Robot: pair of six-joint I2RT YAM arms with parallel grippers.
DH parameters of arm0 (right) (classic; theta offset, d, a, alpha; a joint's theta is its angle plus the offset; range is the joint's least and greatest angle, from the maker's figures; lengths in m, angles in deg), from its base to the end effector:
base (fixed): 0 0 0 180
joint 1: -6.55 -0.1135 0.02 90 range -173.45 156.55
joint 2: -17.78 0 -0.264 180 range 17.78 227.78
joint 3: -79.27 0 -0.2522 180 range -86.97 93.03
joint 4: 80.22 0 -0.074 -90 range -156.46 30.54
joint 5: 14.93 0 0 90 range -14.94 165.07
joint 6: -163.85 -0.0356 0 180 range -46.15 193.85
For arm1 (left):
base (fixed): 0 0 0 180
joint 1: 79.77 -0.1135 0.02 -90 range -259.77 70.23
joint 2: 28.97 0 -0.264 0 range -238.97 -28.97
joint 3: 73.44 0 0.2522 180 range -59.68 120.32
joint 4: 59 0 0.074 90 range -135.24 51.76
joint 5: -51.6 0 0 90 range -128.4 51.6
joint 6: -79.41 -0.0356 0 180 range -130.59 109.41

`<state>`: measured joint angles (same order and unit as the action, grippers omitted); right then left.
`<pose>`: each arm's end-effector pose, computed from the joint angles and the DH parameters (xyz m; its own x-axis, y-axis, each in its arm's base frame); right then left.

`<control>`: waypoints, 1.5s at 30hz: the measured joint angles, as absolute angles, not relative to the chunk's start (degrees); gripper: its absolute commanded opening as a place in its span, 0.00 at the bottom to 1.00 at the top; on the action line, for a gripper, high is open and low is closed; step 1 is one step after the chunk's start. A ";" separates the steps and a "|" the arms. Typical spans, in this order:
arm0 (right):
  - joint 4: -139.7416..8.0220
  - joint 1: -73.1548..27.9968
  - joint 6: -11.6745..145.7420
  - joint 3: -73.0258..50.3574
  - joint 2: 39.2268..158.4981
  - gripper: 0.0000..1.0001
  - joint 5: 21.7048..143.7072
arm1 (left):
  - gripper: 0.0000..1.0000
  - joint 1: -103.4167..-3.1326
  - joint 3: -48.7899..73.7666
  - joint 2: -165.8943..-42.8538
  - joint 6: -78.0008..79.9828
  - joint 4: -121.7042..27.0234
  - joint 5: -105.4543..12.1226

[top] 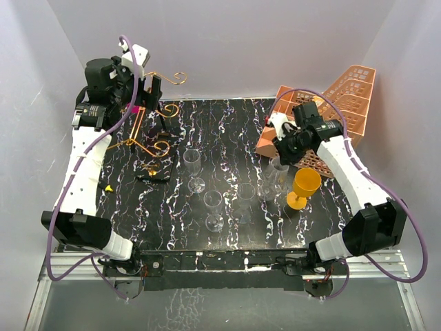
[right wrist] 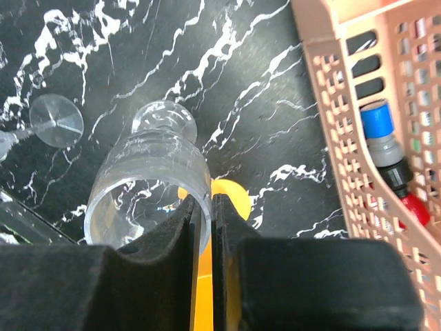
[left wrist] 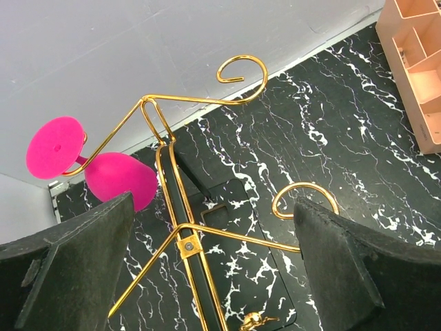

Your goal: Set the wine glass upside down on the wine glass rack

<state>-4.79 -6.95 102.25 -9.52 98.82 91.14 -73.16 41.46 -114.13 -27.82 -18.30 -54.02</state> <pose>0.2626 0.0732 0.3205 -0.6166 -0.6181 -0.4877 -0.7164 0.6973 0.0221 0.3198 -0.0467 0.4811 -0.0698 0.2953 -0.9529 0.4126 0.8782 0.2419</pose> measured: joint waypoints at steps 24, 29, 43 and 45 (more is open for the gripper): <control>-30.53 -6.97 84.77 25.19 108.70 0.08 99.38 | 0.86 -73.36 46.27 -115.71 -1.79 -23.81 -65.45; -37.40 -6.97 79.08 27.25 110.77 0.08 99.51 | 0.86 -70.63 51.25 -121.52 1.95 -24.79 -67.24; -41.79 -6.99 67.85 31.44 114.90 0.08 104.45 | 0.70 -68.00 52.74 -130.92 16.02 -29.16 -72.40; -41.94 -6.99 67.21 31.42 114.90 0.08 105.04 | 0.68 -67.87 52.74 -131.27 16.85 -29.71 -73.26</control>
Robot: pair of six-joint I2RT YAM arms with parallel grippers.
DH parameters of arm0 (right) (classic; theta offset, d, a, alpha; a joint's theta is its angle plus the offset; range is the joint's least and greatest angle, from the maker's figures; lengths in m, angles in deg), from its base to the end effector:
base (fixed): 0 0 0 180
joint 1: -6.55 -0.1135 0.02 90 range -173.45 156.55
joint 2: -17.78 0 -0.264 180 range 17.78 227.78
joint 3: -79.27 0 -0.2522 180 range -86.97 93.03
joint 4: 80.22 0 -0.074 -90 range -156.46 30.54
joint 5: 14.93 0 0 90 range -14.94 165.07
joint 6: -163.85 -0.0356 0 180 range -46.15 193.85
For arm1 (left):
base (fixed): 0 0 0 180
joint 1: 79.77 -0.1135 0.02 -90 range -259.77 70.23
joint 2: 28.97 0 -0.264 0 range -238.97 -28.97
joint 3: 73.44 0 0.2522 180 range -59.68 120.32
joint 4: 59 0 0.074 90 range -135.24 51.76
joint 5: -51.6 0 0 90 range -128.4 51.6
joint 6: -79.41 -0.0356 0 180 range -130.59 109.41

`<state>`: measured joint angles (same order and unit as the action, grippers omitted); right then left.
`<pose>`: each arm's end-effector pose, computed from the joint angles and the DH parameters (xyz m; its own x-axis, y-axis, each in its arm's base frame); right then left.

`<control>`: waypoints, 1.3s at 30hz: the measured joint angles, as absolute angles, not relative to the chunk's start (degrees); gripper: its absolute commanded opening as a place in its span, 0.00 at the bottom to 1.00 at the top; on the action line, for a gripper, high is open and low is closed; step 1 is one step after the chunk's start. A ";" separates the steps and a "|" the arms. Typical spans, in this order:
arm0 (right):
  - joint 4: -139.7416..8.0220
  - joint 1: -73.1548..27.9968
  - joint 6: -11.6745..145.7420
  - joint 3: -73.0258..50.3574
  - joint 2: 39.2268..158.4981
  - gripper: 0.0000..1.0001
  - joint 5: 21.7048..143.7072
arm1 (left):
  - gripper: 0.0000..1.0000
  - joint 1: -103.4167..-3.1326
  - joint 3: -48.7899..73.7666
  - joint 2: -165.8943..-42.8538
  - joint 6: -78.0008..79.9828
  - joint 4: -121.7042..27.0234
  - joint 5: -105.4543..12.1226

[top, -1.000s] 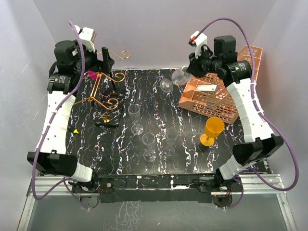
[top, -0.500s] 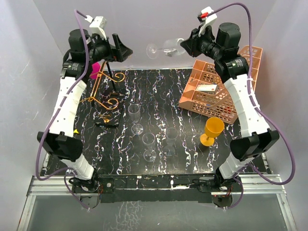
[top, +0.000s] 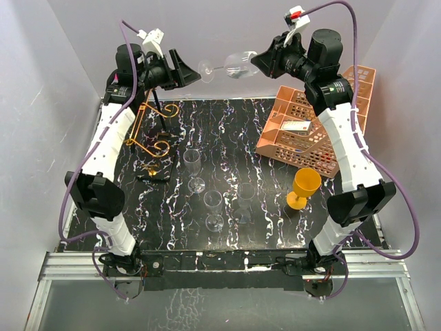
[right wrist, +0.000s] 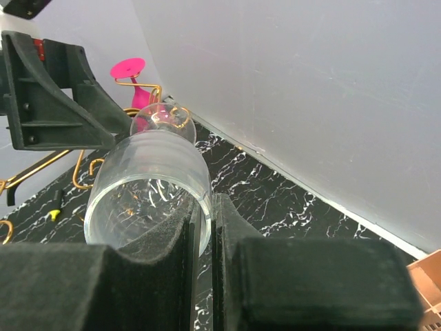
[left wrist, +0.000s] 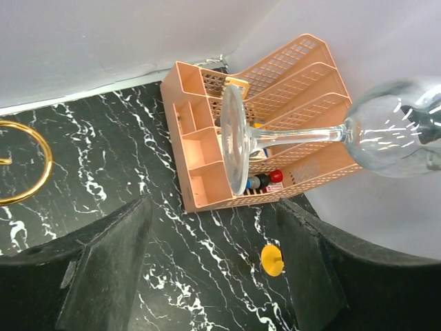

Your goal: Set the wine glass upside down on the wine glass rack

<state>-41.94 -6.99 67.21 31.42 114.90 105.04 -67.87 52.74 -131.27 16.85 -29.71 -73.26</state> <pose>0.3496 0.1025 0.5143 -0.1343 0.0707 -0.9884 -0.6767 0.7221 0.1436 0.3966 -0.1044 0.4638 -0.4164 -0.2987 -0.8587 0.6018 0.6174 -0.5066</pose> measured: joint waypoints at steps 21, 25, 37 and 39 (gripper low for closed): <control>-43.30 -6.99 66.01 30.24 114.90 0.08 108.41 | 0.12 -66.34 52.74 -134.20 20.94 -35.02 -78.92; -43.89 -6.99 65.99 29.58 114.90 0.08 108.71 | 0.02 -66.30 52.74 -134.24 20.90 -35.02 -79.05; -45.72 -7.12 66.67 27.00 114.31 0.36 108.89 | 0.00 -66.26 52.72 -134.42 18.49 -34.19 -77.60; -45.51 -7.17 67.67 26.37 113.79 0.44 108.87 | 0.00 -66.26 52.74 -134.42 17.95 -33.64 -76.56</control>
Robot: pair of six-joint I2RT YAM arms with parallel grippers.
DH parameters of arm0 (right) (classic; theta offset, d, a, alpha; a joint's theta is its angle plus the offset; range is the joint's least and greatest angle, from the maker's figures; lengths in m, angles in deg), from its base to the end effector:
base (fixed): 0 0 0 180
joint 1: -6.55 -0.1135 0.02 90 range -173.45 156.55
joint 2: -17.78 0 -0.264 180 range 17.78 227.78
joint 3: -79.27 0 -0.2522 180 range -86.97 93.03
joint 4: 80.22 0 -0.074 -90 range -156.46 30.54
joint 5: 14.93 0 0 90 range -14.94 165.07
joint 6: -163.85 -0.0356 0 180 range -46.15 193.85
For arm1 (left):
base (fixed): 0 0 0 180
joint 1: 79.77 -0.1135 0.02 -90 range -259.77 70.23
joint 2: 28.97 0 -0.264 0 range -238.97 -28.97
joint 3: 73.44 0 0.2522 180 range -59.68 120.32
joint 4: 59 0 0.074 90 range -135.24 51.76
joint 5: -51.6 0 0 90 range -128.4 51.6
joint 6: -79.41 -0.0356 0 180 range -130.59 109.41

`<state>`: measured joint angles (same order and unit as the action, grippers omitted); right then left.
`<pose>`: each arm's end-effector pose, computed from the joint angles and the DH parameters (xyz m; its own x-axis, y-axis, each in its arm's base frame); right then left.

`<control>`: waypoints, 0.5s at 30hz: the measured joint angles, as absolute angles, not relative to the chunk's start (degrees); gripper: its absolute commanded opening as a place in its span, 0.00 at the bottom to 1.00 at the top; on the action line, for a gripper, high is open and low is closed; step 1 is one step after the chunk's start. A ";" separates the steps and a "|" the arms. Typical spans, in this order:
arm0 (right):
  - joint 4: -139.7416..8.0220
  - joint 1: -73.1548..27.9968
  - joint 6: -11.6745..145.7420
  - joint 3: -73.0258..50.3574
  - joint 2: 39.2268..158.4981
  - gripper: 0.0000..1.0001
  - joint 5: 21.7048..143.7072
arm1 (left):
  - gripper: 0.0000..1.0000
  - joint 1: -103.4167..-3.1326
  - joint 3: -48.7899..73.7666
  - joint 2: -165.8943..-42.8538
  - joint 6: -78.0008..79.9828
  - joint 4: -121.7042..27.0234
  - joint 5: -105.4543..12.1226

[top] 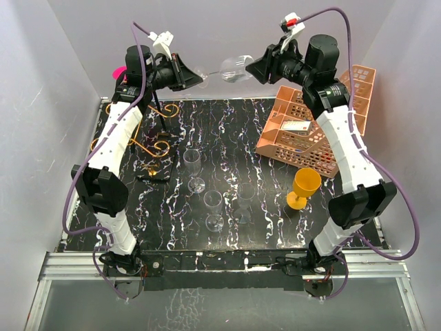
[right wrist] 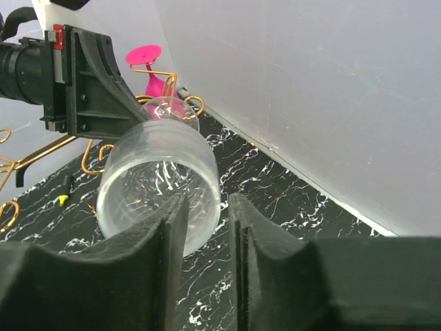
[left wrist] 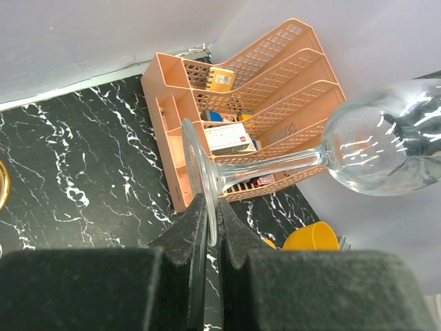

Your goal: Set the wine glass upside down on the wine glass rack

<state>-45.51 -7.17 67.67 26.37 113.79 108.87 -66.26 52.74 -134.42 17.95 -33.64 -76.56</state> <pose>0.3518 0.1063 0.4997 -0.1403 0.0578 -0.9884 -0.7256 0.6733 0.1424 0.4109 -0.1213 0.4490 -0.4428 -0.2800 -0.8518 0.6499 0.5543 -0.5200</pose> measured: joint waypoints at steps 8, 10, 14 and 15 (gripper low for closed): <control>-43.45 -7.17 72.35 24.86 111.12 0.71 107.71 | 0.00 -67.89 52.76 -134.42 16.61 -32.59 -75.11; -43.28 -7.17 73.12 24.86 110.64 0.75 107.23 | 0.00 -68.90 53.13 -134.42 15.65 -31.76 -74.52; -42.10 -7.04 74.62 24.86 109.70 0.78 106.24 | 0.00 -70.85 54.14 -134.39 13.22 -29.71 -72.16; -41.77 -6.91 75.00 24.88 109.53 0.79 106.13 | 0.00 -71.17 54.64 -134.39 12.24 -28.85 -71.16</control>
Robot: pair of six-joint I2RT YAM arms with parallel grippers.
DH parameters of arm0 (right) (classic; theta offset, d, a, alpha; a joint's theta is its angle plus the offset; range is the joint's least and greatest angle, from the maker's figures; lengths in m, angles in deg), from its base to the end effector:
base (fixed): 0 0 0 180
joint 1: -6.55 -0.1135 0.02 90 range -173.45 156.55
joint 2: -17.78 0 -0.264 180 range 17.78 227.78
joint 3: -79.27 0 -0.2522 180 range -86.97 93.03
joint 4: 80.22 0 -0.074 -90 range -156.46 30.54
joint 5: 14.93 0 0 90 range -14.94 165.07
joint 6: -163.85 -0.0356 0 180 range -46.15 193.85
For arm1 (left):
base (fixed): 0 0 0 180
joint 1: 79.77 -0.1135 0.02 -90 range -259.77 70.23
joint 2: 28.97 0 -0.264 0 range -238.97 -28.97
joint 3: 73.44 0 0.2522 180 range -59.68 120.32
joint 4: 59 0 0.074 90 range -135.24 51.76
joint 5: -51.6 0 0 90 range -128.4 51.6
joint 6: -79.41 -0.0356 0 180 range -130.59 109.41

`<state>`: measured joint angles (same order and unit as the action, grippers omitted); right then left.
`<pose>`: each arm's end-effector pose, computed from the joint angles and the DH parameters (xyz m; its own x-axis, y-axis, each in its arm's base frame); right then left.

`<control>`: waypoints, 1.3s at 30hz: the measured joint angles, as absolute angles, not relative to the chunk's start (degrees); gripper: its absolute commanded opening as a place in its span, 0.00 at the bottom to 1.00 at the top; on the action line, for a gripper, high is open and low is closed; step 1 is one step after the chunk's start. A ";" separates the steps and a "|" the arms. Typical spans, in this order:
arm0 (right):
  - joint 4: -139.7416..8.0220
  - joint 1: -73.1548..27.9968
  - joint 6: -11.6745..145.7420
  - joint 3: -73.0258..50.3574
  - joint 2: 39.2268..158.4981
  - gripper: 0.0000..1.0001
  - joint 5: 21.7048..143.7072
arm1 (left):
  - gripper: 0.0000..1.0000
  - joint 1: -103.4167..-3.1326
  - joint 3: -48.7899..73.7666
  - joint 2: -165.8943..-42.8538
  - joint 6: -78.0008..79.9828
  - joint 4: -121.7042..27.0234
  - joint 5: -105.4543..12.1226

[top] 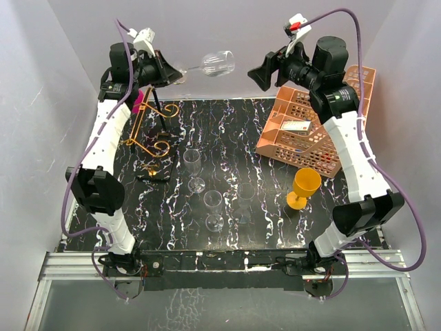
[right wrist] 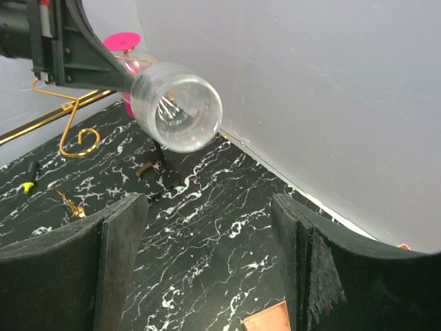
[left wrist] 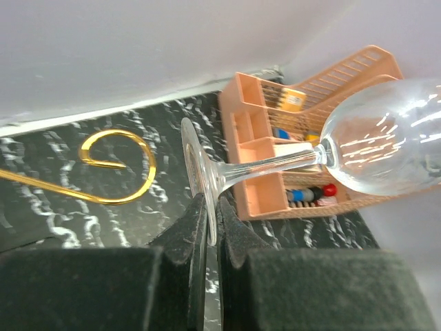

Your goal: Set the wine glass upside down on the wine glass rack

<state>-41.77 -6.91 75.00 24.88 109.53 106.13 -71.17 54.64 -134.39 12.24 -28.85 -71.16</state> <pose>0.3280 0.0974 0.5095 -0.0638 -0.0329 -0.9974 -0.7010 0.7129 0.0213 0.4183 -0.0827 0.4516 -0.3734 -0.2735 -0.8864 0.5548 0.7000 -0.4497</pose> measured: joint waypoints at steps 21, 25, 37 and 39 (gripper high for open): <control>-37.83 -1.64 77.77 23.79 106.55 0.81 105.54 | 0.00 -63.35 71.17 -136.38 -26.77 -21.53 -36.30; -37.94 -0.94 77.75 23.79 106.07 0.82 106.42 | 0.00 -63.28 73.00 -138.83 -31.52 -23.22 -32.30; -38.14 0.07 76.79 21.80 105.90 0.82 108.98 | 0.00 -63.24 73.55 -147.20 -41.83 -25.97 -23.92; -38.31 0.24 76.74 21.61 105.88 0.82 109.44 | 0.00 -63.24 73.50 -147.42 -43.06 -26.10 -23.64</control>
<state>-38.31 0.24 76.74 21.61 105.88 109.44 -63.24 73.50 -147.42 -43.06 -26.10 -23.64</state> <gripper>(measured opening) 0.819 0.034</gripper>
